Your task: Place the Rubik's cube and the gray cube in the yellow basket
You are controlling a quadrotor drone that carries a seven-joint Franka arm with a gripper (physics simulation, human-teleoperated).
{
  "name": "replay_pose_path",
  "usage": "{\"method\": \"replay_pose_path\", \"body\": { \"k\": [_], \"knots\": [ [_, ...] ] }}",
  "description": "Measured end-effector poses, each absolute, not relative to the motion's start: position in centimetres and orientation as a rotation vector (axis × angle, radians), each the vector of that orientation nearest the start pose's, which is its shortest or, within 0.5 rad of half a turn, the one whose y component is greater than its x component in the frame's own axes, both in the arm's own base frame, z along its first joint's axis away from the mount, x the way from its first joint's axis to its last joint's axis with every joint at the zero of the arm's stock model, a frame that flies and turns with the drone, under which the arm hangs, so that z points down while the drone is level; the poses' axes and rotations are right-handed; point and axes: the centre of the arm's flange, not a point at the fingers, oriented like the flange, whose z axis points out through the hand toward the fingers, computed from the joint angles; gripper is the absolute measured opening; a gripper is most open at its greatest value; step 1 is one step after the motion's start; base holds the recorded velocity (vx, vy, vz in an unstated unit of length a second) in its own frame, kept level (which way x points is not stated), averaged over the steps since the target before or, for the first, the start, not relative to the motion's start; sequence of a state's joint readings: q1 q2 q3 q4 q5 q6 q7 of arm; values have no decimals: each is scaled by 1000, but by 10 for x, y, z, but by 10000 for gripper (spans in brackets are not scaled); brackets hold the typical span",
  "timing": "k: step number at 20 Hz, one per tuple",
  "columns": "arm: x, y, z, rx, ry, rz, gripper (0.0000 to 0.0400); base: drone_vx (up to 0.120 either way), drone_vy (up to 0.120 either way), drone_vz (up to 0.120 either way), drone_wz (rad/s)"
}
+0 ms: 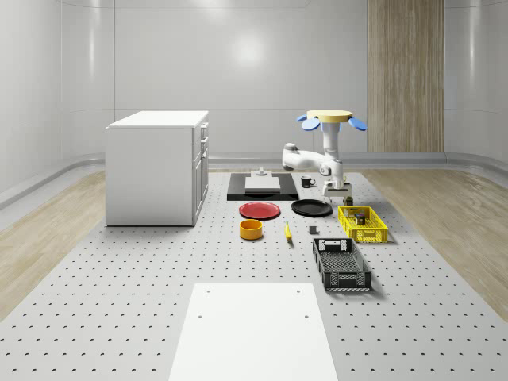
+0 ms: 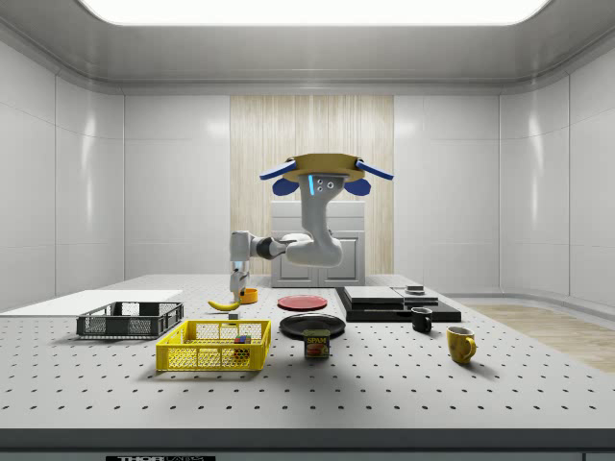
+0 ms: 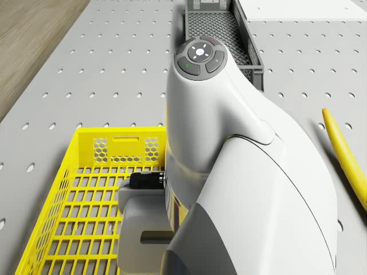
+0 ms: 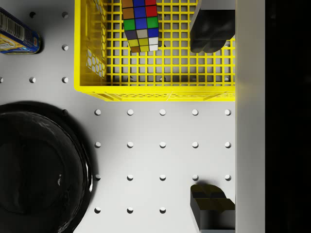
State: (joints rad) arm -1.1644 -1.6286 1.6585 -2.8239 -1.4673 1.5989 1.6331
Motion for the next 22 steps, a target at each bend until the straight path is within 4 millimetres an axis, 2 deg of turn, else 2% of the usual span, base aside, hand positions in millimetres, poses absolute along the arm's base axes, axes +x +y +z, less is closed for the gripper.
{"method": "replay_pose_path", "body": {
  "k": [4, 9, 12, 20, 22],
  "knots": [
    [325, 22, 417, 1, -2, 785, 400, 120, -120, 0, 0],
    [325, 22, 417, 1, -2, 785, 400, 8, -120, 0, 0],
    [325, 22, 417, 1, -2, 785, 400, 120, -120, 0, 0],
    [325, 22, 417, 1, -2, 785, 400, 5, -120, 0, 0],
    [325, 22, 417, 1, -2, 785, 400, 0, -120, -120, 0]
  ]
}}
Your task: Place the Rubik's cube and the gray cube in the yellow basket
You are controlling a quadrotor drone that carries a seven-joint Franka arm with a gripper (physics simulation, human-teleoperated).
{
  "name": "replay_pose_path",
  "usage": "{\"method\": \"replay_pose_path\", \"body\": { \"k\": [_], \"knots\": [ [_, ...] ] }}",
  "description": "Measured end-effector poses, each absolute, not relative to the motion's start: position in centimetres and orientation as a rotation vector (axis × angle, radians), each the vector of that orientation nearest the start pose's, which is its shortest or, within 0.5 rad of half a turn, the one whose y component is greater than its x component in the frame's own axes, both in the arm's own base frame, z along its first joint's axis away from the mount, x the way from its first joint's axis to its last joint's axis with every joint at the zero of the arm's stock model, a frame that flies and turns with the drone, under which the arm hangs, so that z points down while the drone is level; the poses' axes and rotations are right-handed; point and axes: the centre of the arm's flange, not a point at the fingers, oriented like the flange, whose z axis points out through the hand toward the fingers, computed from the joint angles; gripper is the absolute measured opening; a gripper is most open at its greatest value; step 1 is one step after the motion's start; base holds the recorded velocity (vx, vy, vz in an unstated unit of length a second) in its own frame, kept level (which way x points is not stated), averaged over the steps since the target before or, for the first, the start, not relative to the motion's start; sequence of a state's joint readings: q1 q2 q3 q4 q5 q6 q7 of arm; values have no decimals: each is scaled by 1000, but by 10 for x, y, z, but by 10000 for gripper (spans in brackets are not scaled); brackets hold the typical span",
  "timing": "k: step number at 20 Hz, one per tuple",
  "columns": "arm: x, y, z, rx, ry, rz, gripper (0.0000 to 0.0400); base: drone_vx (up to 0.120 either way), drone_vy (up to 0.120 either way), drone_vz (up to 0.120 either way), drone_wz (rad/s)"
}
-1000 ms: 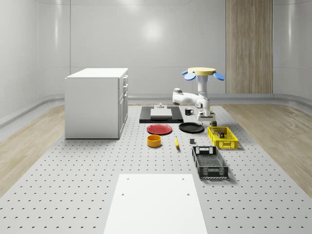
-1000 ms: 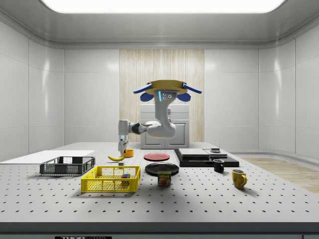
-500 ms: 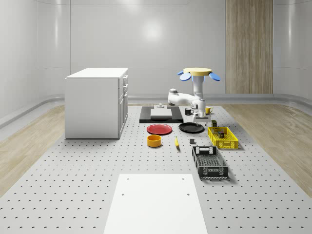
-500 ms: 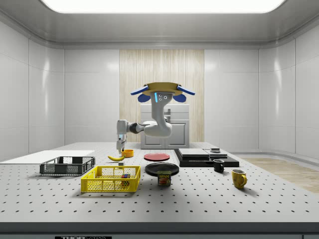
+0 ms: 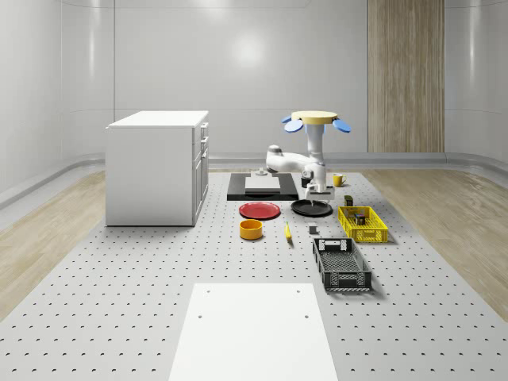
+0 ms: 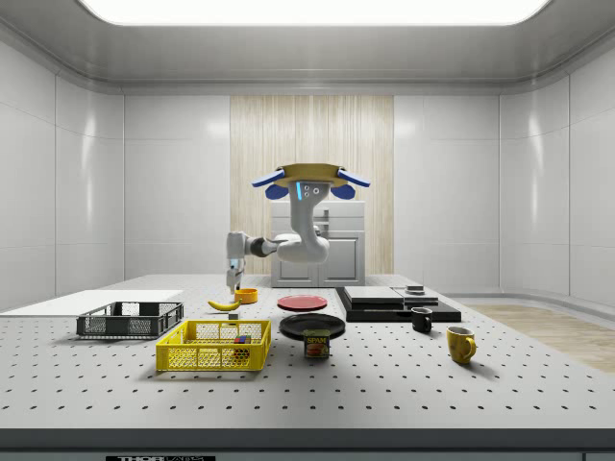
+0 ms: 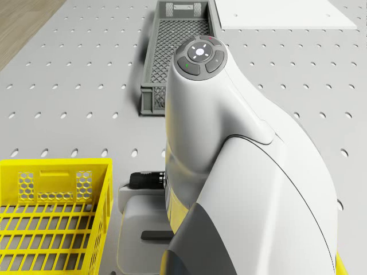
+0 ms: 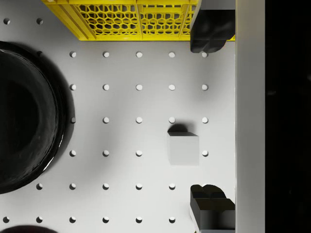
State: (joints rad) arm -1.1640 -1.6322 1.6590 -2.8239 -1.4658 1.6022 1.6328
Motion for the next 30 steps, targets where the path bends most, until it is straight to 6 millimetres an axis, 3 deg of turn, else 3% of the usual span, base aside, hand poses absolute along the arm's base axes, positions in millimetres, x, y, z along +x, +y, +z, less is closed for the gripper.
{"method": "replay_pose_path", "body": {
  "k": [9, 15, 21, 30],
  "knots": [
    [325, 22, 417, 1, -2, 785, 400, 4, -120, -107, 0],
    [325, 22, 417, 1, -2, 785, 400, 67, 0, 0, 0],
    [325, 22, 417, 1, -2, 785, 400, 0, 0, -100, 0],
    [325, 19, 443, 1, -2, 786, 400, 0, 0, 0, 0]
  ]
}}
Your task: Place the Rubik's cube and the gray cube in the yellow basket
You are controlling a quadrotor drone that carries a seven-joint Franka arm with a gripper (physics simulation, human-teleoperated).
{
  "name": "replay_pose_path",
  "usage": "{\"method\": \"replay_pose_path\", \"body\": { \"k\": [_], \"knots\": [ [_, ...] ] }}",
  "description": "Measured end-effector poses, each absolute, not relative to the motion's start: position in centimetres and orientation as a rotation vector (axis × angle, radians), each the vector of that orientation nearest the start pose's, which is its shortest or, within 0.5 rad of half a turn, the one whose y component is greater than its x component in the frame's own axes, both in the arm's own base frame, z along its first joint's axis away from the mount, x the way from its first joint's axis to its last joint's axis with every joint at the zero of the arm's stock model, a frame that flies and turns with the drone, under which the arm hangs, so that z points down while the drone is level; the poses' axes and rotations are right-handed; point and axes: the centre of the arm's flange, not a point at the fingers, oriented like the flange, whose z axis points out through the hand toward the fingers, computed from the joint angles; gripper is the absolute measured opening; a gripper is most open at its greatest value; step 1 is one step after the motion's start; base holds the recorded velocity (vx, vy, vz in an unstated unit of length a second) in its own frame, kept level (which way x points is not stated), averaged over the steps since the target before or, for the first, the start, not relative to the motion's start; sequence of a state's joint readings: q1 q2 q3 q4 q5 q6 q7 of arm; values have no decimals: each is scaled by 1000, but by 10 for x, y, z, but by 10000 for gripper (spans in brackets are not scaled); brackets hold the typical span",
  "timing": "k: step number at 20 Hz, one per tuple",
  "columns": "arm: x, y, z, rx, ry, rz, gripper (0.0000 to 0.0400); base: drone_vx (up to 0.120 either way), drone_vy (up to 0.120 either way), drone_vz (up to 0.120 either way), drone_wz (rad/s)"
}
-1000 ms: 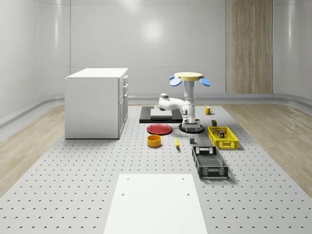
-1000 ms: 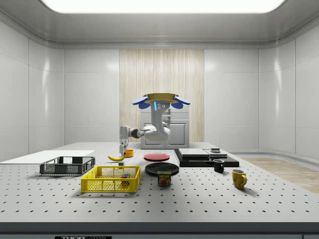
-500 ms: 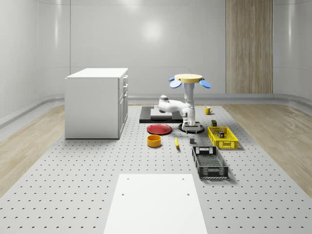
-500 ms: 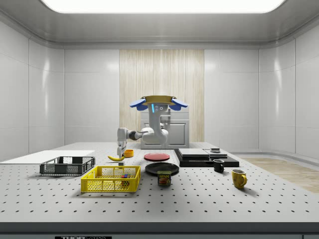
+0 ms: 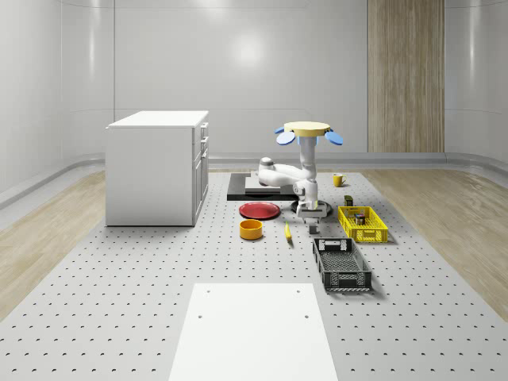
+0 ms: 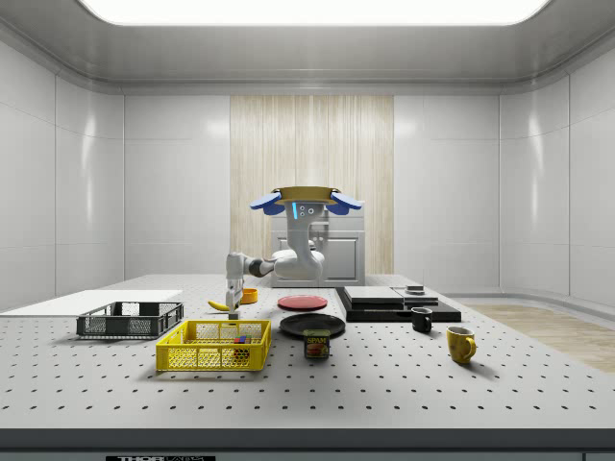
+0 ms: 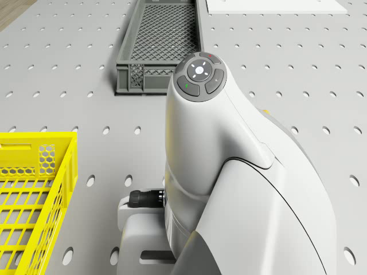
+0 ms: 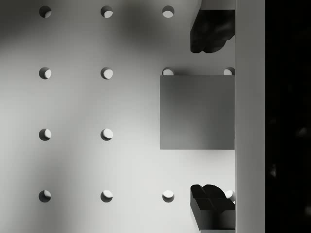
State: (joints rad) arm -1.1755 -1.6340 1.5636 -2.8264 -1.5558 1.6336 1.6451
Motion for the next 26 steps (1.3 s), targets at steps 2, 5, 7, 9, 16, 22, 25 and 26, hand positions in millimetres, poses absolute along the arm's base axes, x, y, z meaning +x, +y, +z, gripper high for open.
{"method": "replay_pose_path", "body": {
  "k": [2, 5, 7, 9, 16, 22, 25, 26],
  "knots": [
    [325, 17, 448, 1, -2, 786, 400, 0, 0, 0, 0],
    [325, 15, 456, 1, -2, 786, 400, 0, 0, 0, 0],
    [325, 14, 460, 1, -2, 786, 400, 0, 0, 0, 0],
    [325, 14, 464, 1, -2, 786, 400, 0, 0, 0, 0],
    [325, 16, 469, 1, -2, 786, 400, 0, 0, 0, 0],
    [325, 16, 471, 1, -2, 786, 400, 0, 0, 0, 0],
    [325, 16, 473, 1, -2, 786, 400, 0, 0, 0, 0],
    [326, 16, 473, 1, -2, 786, 400, 0, 0, 0, 0]
  ]
}}
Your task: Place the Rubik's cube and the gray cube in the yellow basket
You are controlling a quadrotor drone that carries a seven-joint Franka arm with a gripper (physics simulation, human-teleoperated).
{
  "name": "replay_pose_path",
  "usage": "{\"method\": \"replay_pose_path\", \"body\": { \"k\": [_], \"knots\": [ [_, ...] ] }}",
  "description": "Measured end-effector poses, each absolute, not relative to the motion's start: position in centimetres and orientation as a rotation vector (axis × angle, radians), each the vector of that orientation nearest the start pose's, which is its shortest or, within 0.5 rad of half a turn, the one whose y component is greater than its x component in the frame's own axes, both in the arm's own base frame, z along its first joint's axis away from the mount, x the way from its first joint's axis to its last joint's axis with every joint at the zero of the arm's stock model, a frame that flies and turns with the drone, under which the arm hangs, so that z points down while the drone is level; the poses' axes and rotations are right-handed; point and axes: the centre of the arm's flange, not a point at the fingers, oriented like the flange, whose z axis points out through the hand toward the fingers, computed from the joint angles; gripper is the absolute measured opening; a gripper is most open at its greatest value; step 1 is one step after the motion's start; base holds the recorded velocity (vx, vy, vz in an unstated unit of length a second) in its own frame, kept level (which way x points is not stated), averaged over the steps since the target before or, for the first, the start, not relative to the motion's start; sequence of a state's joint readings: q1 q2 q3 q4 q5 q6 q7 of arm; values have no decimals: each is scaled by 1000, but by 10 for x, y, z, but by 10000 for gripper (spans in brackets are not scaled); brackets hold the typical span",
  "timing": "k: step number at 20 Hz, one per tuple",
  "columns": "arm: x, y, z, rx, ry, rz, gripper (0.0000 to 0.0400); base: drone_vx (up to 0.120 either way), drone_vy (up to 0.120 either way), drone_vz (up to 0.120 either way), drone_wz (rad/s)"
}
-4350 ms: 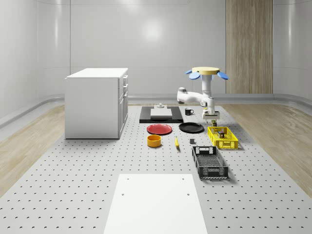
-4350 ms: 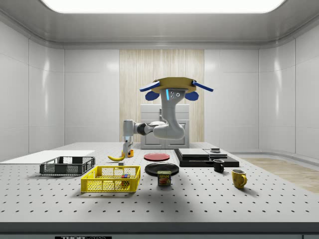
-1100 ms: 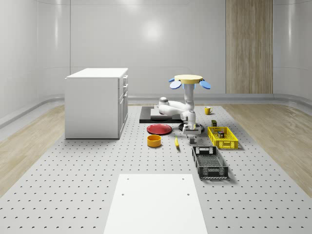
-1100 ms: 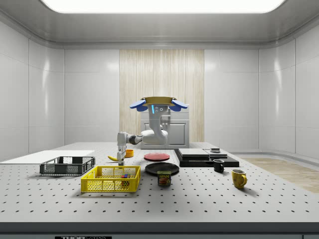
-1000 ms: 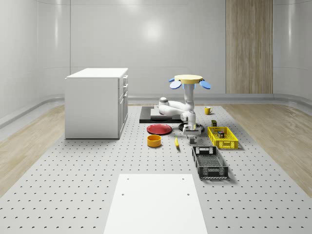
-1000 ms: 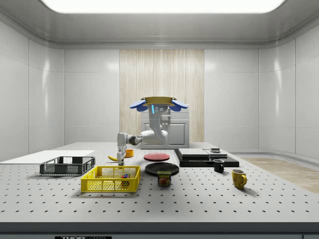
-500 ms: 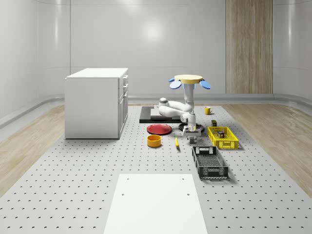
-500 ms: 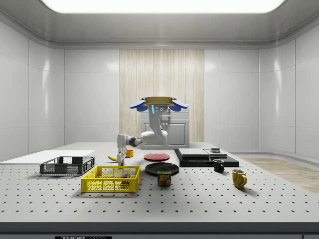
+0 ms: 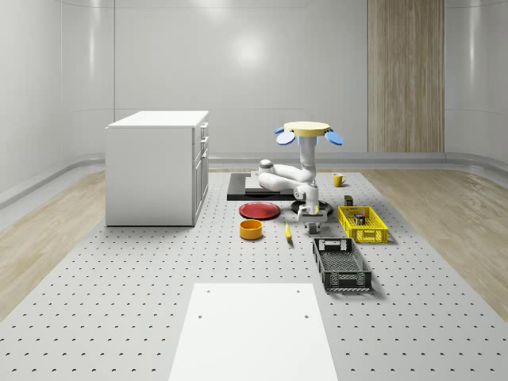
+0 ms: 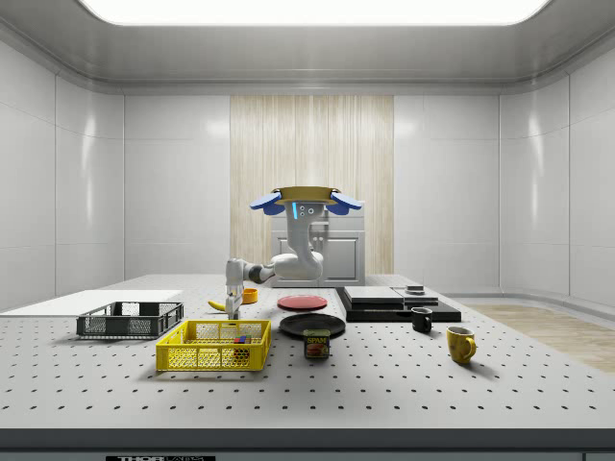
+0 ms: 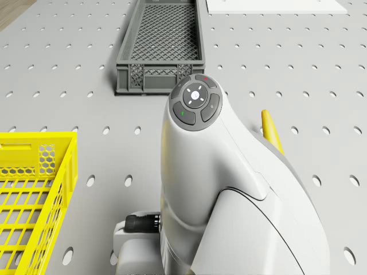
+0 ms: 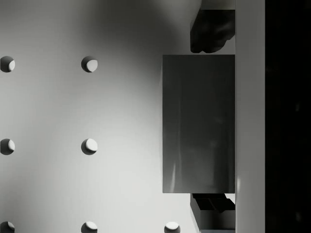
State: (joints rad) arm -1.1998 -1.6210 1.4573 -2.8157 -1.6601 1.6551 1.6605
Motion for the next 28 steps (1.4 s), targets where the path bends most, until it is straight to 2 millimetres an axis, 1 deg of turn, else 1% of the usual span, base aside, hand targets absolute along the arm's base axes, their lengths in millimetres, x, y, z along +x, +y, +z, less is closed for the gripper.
{"method": "replay_pose_path", "body": {
  "k": [2, 4, 6, 8, 10, 14, 20, 24, 28],
  "knots": [
    [327, 16, 474, 1, -2, 786, 400, 0, 0, 0, 0],
    [328, 16, 474, 1, -2, 786, 349, 0, 0, 0, 0],
    [328, 16, 474, 1, -2, 786, 310, 0, 0, 0, 0],
    [328, 16, 474, 1, -2, 786, 286, 0, 0, 0, 0],
    [328, 16, 475, 1, -2, 786, 272, 0, 0, 0, 0],
    [329, 16, 475, 1, -2, 786, 258, 0, 0, 0, 0],
    [329, 16, 473, 1, -2, 785, 252, 0, 0, 0, 0],
    [329, 16, 461, 1, -2, 785, 251, 0, 0, 0, 0],
    [329, 16, 444, 1, -2, 786, 250, 0, 0, 120, 0]
  ]
}}
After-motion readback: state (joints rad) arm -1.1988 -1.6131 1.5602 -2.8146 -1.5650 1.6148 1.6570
